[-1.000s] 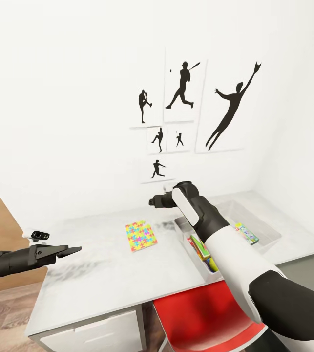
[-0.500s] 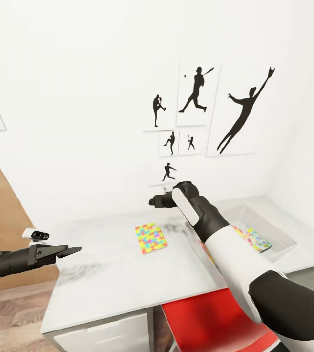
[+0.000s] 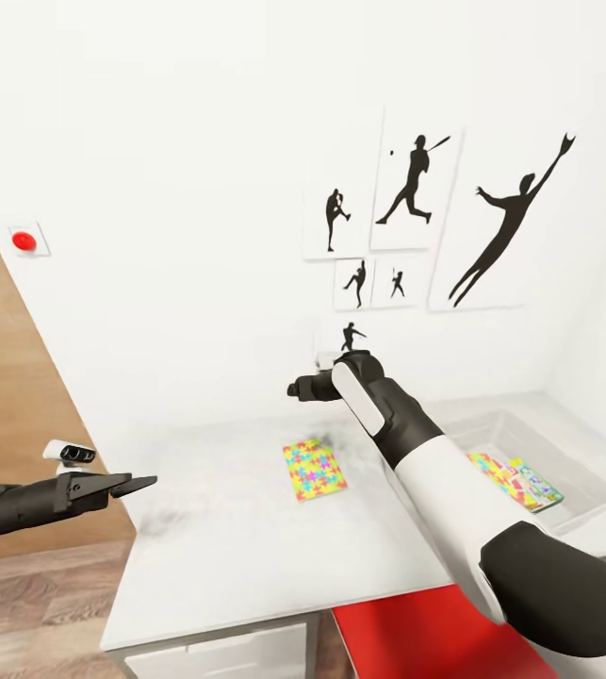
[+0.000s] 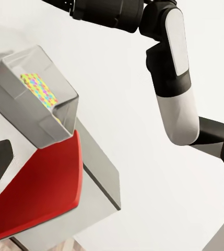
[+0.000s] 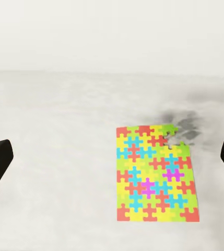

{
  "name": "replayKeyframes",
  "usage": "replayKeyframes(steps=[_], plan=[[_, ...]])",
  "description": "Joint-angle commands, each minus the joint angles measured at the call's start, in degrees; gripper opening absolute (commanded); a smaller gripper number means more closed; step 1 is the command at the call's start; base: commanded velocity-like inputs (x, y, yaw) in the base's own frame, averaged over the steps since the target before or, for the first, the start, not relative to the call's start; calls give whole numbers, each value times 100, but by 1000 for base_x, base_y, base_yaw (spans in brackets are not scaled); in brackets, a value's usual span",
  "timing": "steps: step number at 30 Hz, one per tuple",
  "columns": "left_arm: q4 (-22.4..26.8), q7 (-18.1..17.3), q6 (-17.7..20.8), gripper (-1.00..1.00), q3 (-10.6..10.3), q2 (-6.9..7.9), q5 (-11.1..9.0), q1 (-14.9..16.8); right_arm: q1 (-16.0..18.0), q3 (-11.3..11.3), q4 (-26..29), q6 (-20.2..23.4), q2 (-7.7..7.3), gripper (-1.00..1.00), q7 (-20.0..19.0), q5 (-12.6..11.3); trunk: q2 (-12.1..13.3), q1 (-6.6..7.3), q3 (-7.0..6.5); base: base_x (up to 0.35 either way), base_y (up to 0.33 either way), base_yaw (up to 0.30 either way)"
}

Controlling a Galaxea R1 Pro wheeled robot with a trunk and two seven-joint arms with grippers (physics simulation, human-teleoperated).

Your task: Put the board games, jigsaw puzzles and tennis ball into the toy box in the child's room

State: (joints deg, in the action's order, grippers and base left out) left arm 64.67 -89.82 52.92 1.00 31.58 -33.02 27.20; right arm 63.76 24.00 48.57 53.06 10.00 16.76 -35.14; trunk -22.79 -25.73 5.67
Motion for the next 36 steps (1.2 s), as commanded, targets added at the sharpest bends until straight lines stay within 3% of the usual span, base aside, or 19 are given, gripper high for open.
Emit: replayKeyframes(steps=[1, 21, 26, 29, 36], plan=[[2, -19, 61, 100, -3, 2, -3, 5, 6, 8, 3, 11, 0, 100, 56, -57, -13, -5, 13, 119, -18, 13], [2, -19, 61, 100, -3, 6, -3, 5, 5, -17, -32, 12, 0, 100, 49, -67, -13, -5, 12, 73, 23, 1], [2, -19, 61, 100, -3, 6, -3, 5, 10, -56, -224, -155, 0, 100, 78, -57, -13, -5, 12, 2, 0, 0], [2, -19, 61, 100, -3, 6, 1, 5, 59, -89, -769, -543, 0, 100, 101, -57, -13, -5, 12, 0, 0, 0], [0, -19, 61, 100, 3, 6, 5, 5, 578, -137, -2402, -1459, 0, 100, 86, -84, -13, -5, 12, 0, 0, 0]])
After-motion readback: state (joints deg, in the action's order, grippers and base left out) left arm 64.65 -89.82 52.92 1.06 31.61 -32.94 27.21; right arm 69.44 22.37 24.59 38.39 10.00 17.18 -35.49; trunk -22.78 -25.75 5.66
